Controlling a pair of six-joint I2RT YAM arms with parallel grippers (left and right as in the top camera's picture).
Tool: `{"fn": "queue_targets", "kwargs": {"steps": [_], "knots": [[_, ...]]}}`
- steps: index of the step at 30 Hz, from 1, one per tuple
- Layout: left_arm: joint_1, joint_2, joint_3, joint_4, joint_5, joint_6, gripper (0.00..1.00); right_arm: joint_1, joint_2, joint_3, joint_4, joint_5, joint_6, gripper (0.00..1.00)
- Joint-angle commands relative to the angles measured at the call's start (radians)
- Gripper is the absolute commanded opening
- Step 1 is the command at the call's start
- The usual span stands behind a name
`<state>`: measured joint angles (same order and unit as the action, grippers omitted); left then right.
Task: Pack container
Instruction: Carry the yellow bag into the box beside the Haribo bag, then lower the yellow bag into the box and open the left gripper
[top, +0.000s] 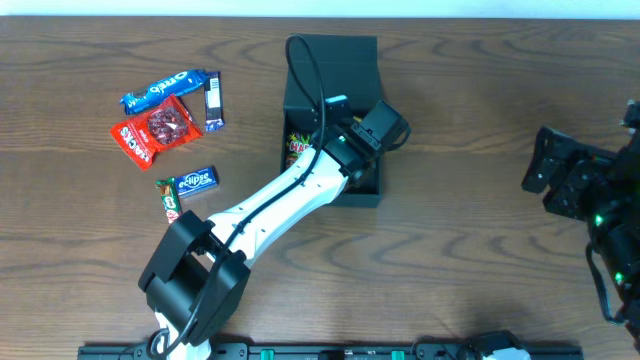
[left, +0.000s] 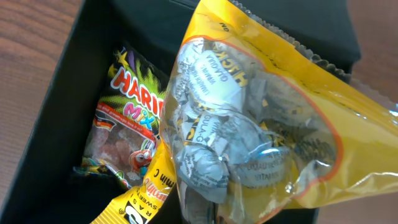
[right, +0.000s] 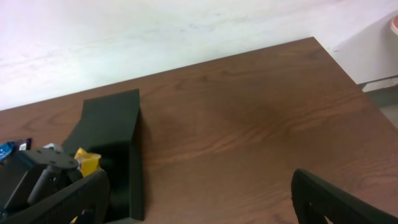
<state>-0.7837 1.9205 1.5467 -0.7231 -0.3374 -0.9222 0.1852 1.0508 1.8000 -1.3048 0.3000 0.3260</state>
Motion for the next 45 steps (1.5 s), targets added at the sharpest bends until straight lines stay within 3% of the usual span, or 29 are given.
{"fn": "queue_targets", "kwargs": {"steps": [1,8,19,20,21,25,31,34,36,40,42,43,45], "knots": [[-0.002,-0.004,0.008,0.003,-0.032,-0.090,0.06,-0.008,-0.006,0.006,-0.002,0.011,0.011,0.93],[-0.002,0.070,0.008,0.031,0.023,-0.090,0.06,-0.008,-0.005,0.006,-0.002,0.011,0.011,0.93],[-0.003,0.126,0.008,0.121,0.052,0.127,0.06,-0.008,-0.005,0.006,0.000,0.011,0.011,0.93],[-0.003,0.126,0.008,0.130,0.066,0.151,0.11,-0.008,-0.004,0.006,0.000,0.011,0.011,0.93],[-0.003,0.126,0.008,0.137,0.077,0.172,0.25,-0.008,-0.003,0.006,0.000,0.011,0.011,0.93],[-0.002,0.125,0.009,0.137,0.077,0.224,0.98,-0.008,0.001,0.006,0.000,0.011,0.011,0.93],[-0.002,0.121,0.063,0.085,0.072,0.303,0.92,-0.008,0.003,0.006,0.000,0.011,0.019,0.93],[-0.002,0.099,0.126,0.023,0.071,0.311,0.78,-0.008,0.003,0.006,0.000,0.011,0.019,0.93],[-0.002,0.071,0.170,-0.012,0.072,0.310,0.64,-0.008,0.003,0.006,0.000,0.011,0.019,0.93],[-0.002,-0.005,0.198,-0.022,0.070,0.322,0.61,-0.008,0.006,0.006,-0.001,0.011,0.019,0.93],[0.001,-0.037,0.198,-0.029,0.060,0.325,0.34,-0.008,0.008,0.006,-0.002,0.011,0.019,0.93],[0.004,-0.040,0.198,-0.036,0.057,0.325,0.10,-0.008,0.010,0.006,-0.002,0.011,0.019,0.93],[0.014,-0.035,0.193,-0.055,0.058,0.325,0.06,-0.008,0.010,0.006,-0.002,0.011,0.019,0.93]]}}
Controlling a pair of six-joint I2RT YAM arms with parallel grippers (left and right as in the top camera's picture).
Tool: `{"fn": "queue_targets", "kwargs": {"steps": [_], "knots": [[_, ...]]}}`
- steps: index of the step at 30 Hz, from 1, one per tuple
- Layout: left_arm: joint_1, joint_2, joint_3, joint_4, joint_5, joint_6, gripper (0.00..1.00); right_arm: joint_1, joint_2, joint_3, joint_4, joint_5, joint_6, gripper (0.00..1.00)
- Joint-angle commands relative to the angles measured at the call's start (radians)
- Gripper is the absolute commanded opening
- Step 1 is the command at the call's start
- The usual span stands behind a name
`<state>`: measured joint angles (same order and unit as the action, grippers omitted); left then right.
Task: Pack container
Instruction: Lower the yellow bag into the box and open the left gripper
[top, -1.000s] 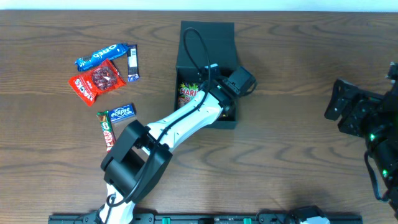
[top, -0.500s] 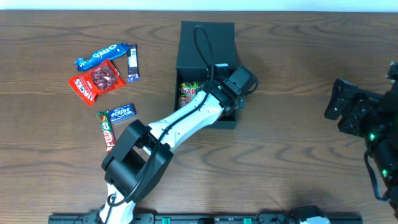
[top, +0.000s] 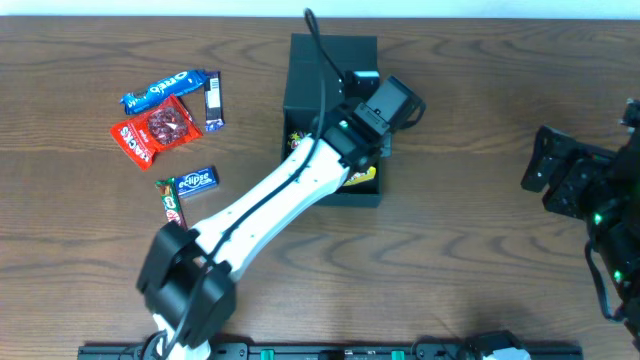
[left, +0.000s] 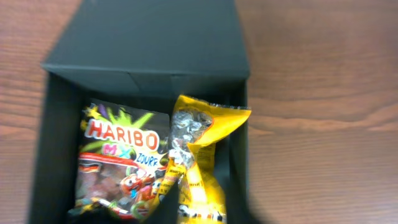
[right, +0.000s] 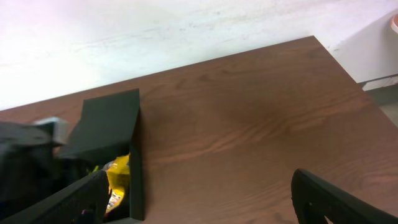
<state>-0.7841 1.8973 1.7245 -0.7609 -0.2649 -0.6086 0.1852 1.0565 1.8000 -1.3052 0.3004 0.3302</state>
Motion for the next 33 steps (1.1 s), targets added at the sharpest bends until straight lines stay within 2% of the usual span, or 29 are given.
{"fn": "queue_targets", "kwargs": {"steps": [1,11,14,24,33], "knots": [[0.022,-0.003,0.006,-0.025,-0.006,0.011,0.06,-0.008,0.004,0.006,-0.002,0.010,0.015,0.93],[0.078,0.187,-0.043,0.028,0.193,0.013,0.06,-0.008,0.004,0.006,-0.001,0.011,0.014,0.93],[0.089,0.226,-0.043,0.066,0.286,0.069,0.06,-0.008,0.004,0.006,-0.004,0.024,0.014,0.93],[0.093,0.265,-0.043,0.048,0.292,0.099,0.06,-0.008,0.004,0.006,-0.013,0.048,0.013,0.93],[0.129,0.074,-0.040,0.039,0.252,0.100,0.06,-0.008,0.004,0.006,-0.013,0.048,0.014,0.93]]}}
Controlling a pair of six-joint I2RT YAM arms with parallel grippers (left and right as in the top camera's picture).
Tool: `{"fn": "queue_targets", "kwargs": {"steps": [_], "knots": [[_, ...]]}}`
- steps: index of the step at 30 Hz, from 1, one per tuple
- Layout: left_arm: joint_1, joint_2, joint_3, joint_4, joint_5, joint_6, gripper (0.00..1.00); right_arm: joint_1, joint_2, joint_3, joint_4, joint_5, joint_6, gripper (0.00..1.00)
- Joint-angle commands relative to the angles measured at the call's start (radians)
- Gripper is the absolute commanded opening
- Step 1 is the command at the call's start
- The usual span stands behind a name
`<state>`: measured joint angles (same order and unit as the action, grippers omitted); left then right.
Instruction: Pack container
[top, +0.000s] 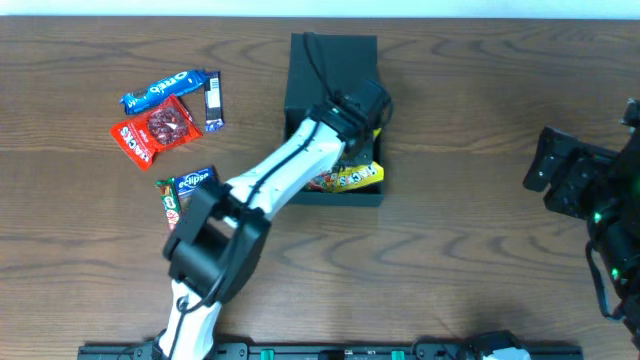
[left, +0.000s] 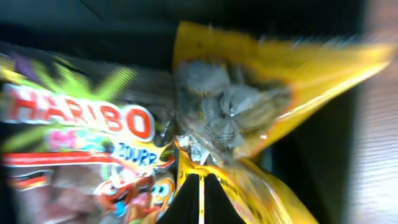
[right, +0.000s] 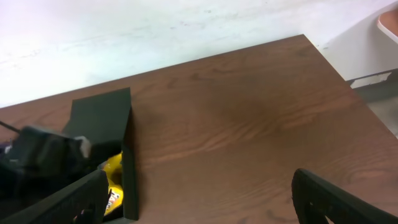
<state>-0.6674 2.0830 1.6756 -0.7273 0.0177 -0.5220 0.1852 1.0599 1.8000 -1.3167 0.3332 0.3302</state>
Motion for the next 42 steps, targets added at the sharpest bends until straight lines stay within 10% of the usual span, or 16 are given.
{"fn": "queue_targets", "kwargs": {"steps": [1,42], "knots": [[0.013,-0.129,0.009,0.009,-0.037,0.014,0.06,-0.008,0.000,0.006,-0.001,0.015,0.014,0.93],[-0.008,0.105,0.006,-0.021,0.246,0.304,0.06,-0.008,0.001,0.006,0.005,0.015,0.014,0.96]]}}
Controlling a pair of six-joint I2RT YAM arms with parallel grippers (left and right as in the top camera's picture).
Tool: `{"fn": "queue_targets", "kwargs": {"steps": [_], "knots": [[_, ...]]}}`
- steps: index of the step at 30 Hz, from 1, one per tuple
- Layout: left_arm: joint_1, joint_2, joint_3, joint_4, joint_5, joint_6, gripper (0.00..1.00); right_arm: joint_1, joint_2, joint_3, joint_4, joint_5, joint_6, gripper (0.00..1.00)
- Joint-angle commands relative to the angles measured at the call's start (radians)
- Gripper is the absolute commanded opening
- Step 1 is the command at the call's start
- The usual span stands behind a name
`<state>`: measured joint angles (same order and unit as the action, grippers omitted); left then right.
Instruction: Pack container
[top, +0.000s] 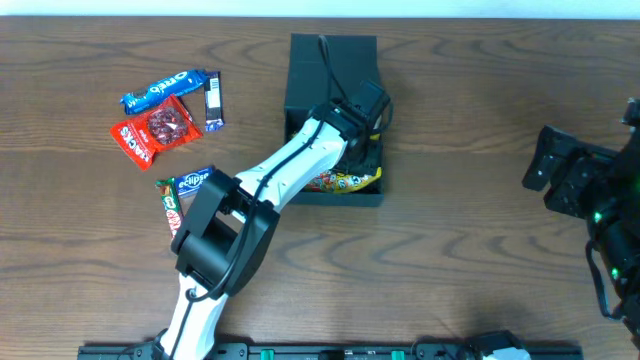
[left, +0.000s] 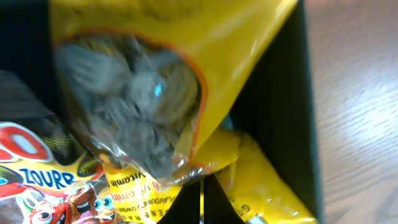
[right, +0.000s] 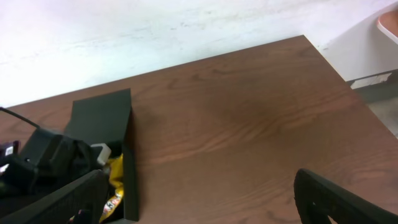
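Note:
The black box (top: 332, 60) stands open at the back middle of the table. Inside it lies a yellow bag of wrapped sweets (left: 155, 93) along the right wall, with a Haribo bag (left: 37, 180) to its left. My left gripper (left: 200, 202) is down inside the box, shut, its tips against the yellow bag with nothing between them. Far off at the table's right side, my right gripper (right: 199, 190) stands open and holds nothing.
Loose snacks lie left of the box: a blue Oreo pack (top: 165, 90), a dark bar (top: 213, 100), a red bag (top: 155, 130), a blue Eclipse pack (top: 195, 180) and a small bar (top: 167, 200). Bare wood lies between the box and the right arm (top: 580, 190).
The left gripper, still shut, has shifted toward the box's right wall and sits closer against the yellow bag, which now lies flatter. The right arm has not moved.
First the yellow bag hung right before the left wrist camera, over the box with the Haribo bag inside. Then it stood in the box's right side with the gripper raised above. After that the shut gripper was down in the box against the bag, as now.

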<state>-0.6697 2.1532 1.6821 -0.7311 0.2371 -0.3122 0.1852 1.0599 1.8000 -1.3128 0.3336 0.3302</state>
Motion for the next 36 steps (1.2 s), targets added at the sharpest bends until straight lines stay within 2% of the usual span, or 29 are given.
{"fn": "queue_targets", "kwargs": {"steps": [1,10,17,36], "knots": [[-0.006,0.035,0.000,-0.024,0.024,0.108,0.06,-0.008,0.000,0.006,0.004,0.014,0.014,0.95],[0.018,-0.031,0.006,-0.034,0.024,0.106,0.06,-0.008,0.000,0.006,0.011,0.014,0.014,0.95],[0.024,-0.144,0.006,0.036,0.016,0.093,0.06,-0.008,0.000,0.006,0.016,0.014,0.014,0.95],[-0.027,-0.024,0.002,0.061,0.038,0.066,0.06,-0.008,0.000,0.006,0.015,0.015,0.013,0.95]]}}
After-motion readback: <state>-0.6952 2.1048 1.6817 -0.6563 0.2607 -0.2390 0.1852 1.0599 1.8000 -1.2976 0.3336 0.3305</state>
